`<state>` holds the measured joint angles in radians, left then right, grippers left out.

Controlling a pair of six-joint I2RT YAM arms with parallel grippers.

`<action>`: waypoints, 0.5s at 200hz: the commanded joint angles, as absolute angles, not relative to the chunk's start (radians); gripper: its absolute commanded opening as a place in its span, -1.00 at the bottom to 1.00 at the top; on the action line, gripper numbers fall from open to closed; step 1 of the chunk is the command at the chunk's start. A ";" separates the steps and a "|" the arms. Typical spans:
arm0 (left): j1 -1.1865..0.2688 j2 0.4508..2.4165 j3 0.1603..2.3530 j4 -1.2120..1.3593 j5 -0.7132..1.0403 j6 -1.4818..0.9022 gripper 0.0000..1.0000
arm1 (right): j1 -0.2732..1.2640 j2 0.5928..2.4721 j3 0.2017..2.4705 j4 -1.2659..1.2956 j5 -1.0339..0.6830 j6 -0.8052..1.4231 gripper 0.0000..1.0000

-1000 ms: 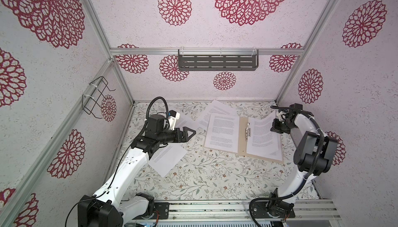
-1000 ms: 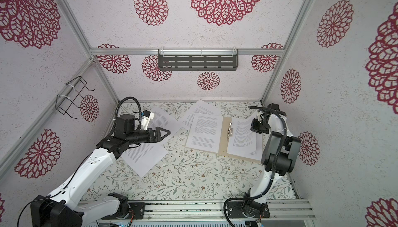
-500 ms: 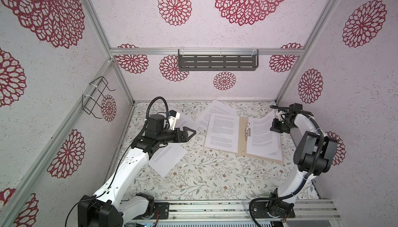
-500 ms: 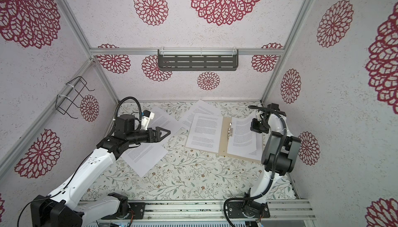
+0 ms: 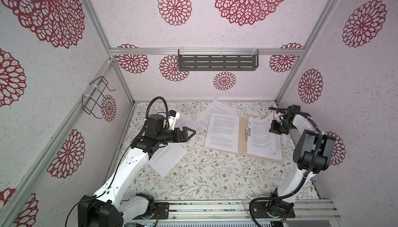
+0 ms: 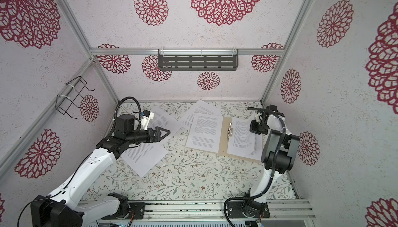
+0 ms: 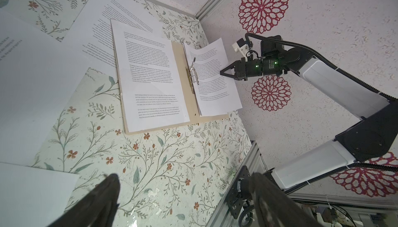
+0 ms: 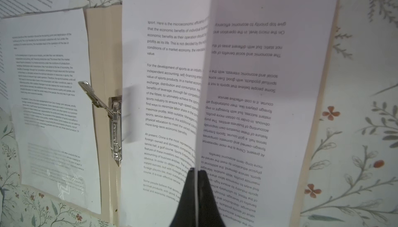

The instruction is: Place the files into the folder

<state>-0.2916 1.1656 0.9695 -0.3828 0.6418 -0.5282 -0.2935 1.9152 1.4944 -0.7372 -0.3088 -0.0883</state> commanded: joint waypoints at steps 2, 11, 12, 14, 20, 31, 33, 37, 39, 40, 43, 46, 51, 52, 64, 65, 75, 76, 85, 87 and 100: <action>-0.282 1.172 0.959 -0.354 0.652 -0.522 0.95 | -0.288 1.913 1.500 -0.750 -0.290 -0.112 -1.00; -0.282 1.172 0.959 -0.355 0.652 -0.522 0.95 | -0.288 1.916 1.501 -0.752 -0.287 -0.112 -1.00; -0.282 1.172 0.959 -0.354 0.652 -0.522 0.95 | -0.288 1.916 1.501 -0.753 -0.287 -0.112 -1.00; -0.282 1.172 0.959 -0.354 0.653 -0.522 0.95 | -0.288 1.916 1.502 -0.752 -0.286 -0.111 -1.00; -0.282 1.172 0.959 -0.353 0.653 -0.522 0.95 | -0.287 1.919 1.503 -0.755 -0.287 -0.112 -1.00; -0.281 1.172 0.959 -0.353 0.653 -0.523 0.95 | -0.287 1.922 1.505 -0.757 -0.284 -0.112 -1.00; -0.281 1.172 0.959 -0.354 0.655 -0.523 0.95 | -0.288 1.923 1.506 -0.758 -0.286 -0.113 -1.00; -0.281 1.173 0.959 -0.353 0.654 -0.524 0.95 | -0.287 1.925 1.506 -0.758 -0.287 -0.113 -1.00; -0.281 1.173 0.959 -0.353 0.653 -0.523 0.95 | -0.287 1.926 1.506 -0.759 -0.287 -0.112 -1.00; -0.281 1.173 0.959 -0.354 0.653 -0.523 0.95 | -0.287 1.926 1.506 -0.758 -0.287 -0.113 -1.00; -0.281 1.173 0.959 -0.354 0.654 -0.523 0.95 | -0.287 1.926 1.508 -0.760 -0.286 -0.113 -1.00; -0.280 1.173 0.959 -0.352 0.655 -0.523 0.95 | -0.287 1.928 1.510 -0.762 -0.285 -0.114 -1.00; -0.281 1.173 0.958 -0.351 0.654 -0.523 0.95 | -0.287 1.928 1.511 -0.764 -0.281 -0.114 -1.00; -0.281 1.173 0.958 -0.351 0.655 -0.523 0.95 | -0.287 1.930 1.511 -0.765 -0.279 -0.113 -1.00; -0.279 1.173 0.957 -0.352 0.655 -0.523 0.95 | -0.287 1.933 1.515 -0.767 -0.262 -0.110 -1.00; -0.280 1.173 0.957 -0.352 0.655 -0.523 0.95 | -0.287 1.934 1.516 -0.768 -0.260 -0.109 -1.00; -0.279 1.173 0.957 -0.352 0.655 -0.524 0.95 | -0.288 1.939 1.524 -0.777 -0.252 -0.109 -1.00; -0.279 1.173 0.957 -0.352 0.656 -0.525 0.95 | -0.287 1.940 1.524 -0.778 -0.250 -0.108 -1.00; -0.279 1.173 0.957 -0.352 0.655 -0.524 0.95 | -0.288 1.942 1.529 -0.782 -0.239 -0.106 -0.97; -0.279 1.173 0.957 -0.353 0.655 -0.525 0.95 | -0.287 1.942 1.529 -0.782 -0.238 -0.106 -0.96; -0.278 1.173 0.957 -0.351 0.656 -0.525 0.95 | -0.288 1.945 1.534 -0.783 -0.233 -0.101 -0.83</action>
